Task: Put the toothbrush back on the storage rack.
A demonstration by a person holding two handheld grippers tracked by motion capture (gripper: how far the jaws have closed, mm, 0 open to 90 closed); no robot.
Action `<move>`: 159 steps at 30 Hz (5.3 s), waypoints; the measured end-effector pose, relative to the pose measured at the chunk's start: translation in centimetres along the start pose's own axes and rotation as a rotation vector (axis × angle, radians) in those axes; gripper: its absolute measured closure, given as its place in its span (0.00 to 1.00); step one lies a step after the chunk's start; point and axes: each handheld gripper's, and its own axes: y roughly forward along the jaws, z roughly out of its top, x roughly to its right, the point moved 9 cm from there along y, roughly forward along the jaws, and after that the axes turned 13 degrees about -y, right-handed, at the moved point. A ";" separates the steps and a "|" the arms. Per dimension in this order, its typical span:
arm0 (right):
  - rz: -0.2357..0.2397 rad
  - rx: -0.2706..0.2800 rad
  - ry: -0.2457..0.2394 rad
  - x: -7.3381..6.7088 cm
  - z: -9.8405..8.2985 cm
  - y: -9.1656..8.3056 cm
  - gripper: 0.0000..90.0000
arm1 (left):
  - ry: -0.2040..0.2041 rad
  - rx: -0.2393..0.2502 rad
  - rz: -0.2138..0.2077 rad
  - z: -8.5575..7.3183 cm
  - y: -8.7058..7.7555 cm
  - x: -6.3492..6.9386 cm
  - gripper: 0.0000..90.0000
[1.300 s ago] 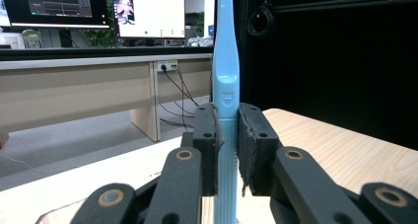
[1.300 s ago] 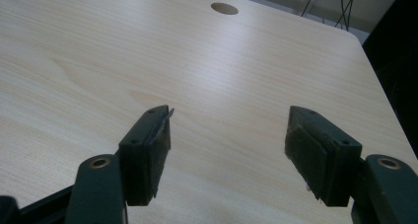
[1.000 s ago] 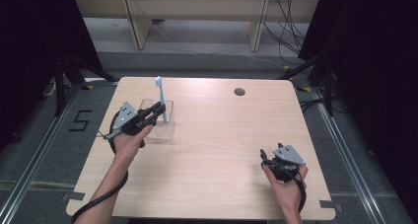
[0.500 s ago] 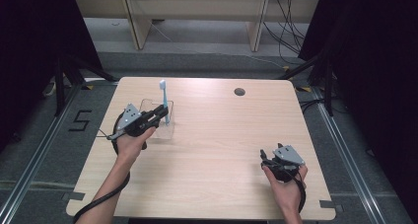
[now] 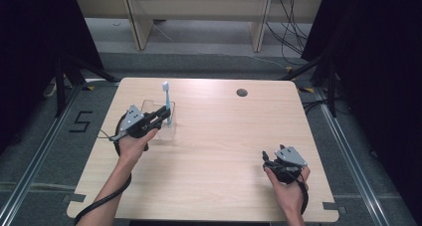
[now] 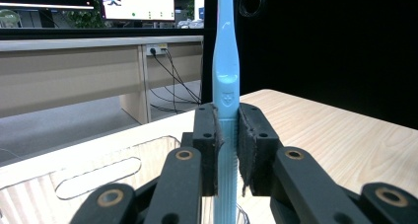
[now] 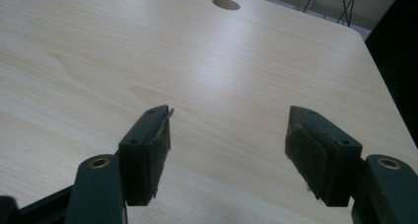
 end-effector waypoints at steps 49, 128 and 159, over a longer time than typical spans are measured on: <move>0.004 -0.006 -0.016 -0.2 0.0 0.1 0.38 | 0.010 -0.084 -0.001 -2.6 -0.2 -0.9 0.87; -0.007 0.002 -0.024 -0.2 0.1 0.1 0.38 | 0.009 -0.083 0.045 -0.8 -2.3 0.1 0.48; -0.012 -0.012 0.000 -0.5 0.0 -0.1 0.38 | 0.049 -0.112 0.165 -1.4 -8.3 0.3 0.35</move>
